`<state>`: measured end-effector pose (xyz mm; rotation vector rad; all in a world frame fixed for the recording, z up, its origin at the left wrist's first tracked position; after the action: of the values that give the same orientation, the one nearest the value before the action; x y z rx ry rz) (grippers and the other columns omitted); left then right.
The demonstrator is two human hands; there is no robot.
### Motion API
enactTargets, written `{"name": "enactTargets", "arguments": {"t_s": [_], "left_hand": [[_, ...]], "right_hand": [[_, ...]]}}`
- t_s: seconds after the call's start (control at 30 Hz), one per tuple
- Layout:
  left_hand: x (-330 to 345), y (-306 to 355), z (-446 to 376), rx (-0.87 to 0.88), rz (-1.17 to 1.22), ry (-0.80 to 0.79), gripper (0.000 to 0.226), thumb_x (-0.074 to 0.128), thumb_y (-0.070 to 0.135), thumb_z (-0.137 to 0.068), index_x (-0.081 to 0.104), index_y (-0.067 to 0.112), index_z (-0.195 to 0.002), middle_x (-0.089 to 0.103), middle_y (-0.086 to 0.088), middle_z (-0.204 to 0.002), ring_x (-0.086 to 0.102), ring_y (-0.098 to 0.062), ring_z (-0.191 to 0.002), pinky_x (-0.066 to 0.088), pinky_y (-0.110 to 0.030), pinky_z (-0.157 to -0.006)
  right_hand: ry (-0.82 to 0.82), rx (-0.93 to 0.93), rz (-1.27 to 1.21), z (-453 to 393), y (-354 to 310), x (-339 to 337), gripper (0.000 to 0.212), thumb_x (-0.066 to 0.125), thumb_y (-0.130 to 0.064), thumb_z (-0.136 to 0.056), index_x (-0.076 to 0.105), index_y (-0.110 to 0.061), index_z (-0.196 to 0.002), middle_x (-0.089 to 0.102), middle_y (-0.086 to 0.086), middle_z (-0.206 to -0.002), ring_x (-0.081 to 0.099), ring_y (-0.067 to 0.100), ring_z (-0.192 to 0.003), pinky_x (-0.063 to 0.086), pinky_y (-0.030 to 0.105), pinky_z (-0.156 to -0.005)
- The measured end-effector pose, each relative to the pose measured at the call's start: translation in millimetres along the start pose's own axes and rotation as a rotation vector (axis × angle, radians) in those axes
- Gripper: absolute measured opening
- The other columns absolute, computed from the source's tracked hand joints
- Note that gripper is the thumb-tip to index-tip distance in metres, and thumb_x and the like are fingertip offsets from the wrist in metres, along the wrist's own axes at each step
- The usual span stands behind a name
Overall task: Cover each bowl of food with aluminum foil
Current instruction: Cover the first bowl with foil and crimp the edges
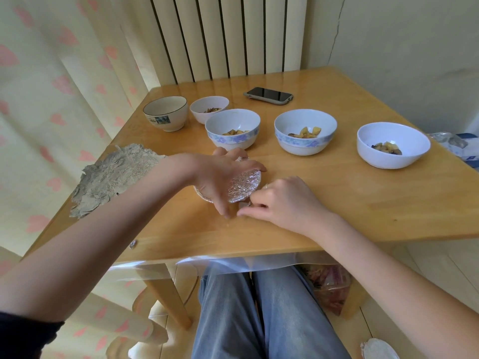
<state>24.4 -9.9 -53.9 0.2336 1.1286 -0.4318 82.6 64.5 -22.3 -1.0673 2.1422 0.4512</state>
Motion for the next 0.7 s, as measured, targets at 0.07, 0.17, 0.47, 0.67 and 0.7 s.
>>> {"name": "enactTargets", "arguments": {"t_s": [0.07,0.17,0.47,0.67,0.7], "left_hand": [[0,-4,3,-0.007,0.006,-0.013,0.139,0.090,0.054,-0.048,-0.013,0.060,-0.141,0.000,0.010,-0.159,0.002,-0.027,-0.147,0.021,-0.055,-0.114],[-8,-13,19,0.014,0.089,0.056,0.150,0.081,0.073,-0.035,-0.030,0.060,-0.136,-0.026,0.012,-0.158,-0.030,-0.021,-0.143,-0.013,-0.054,-0.114],[38,-83,66,-0.473,1.457,1.030,0.038,0.034,0.039,-0.104,0.066,0.019,-0.105,0.066,0.001,-0.112,0.060,-0.015,-0.112,0.043,-0.036,-0.105],[53,-69,40,-0.579,1.672,1.019,0.054,0.025,0.046,-0.101,0.072,0.025,-0.085,0.072,-0.005,-0.103,0.066,-0.026,-0.103,0.046,-0.044,-0.101],[56,-71,40,-0.607,1.682,1.042,0.056,0.025,0.049,-0.097,0.073,0.027,-0.077,0.074,-0.005,-0.099,0.066,-0.028,-0.101,0.047,-0.046,-0.100]], "right_hand": [[-0.005,0.161,-0.148,9,18,-10,0.053,0.051,-0.058,-0.080,0.046,-0.020,-0.043,0.036,-0.008,-0.039,0.037,0.014,-0.040,0.025,0.021,-0.042],[0.126,0.558,-0.457,25,54,-22,0.050,0.051,-0.044,-0.092,0.058,-0.012,-0.055,0.047,-0.003,-0.043,0.048,0.018,-0.043,0.044,0.035,-0.046],[0.012,1.163,-0.974,-10,80,69,0.029,0.045,-0.026,-0.094,0.067,-0.008,-0.101,0.069,0.012,-0.105,0.062,0.026,-0.103,0.046,0.045,-0.097],[-0.143,1.252,-1.087,-14,68,101,0.032,0.041,-0.027,-0.089,0.072,-0.021,-0.093,0.071,0.007,-0.103,0.064,0.029,-0.099,0.052,0.043,-0.091],[-0.126,1.269,-1.066,-14,68,100,0.034,0.040,-0.030,-0.087,0.073,-0.020,-0.091,0.071,0.009,-0.099,0.065,0.031,-0.096,0.053,0.044,-0.088]]}}
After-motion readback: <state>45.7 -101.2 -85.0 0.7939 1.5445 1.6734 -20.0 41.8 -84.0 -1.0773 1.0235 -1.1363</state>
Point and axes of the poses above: each hand's wrist, its own z-axis away from the middle knuckle, its own x-axis out of the palm, y = z × x, the point moved 10 cm from there along -z, towards the middle knuckle
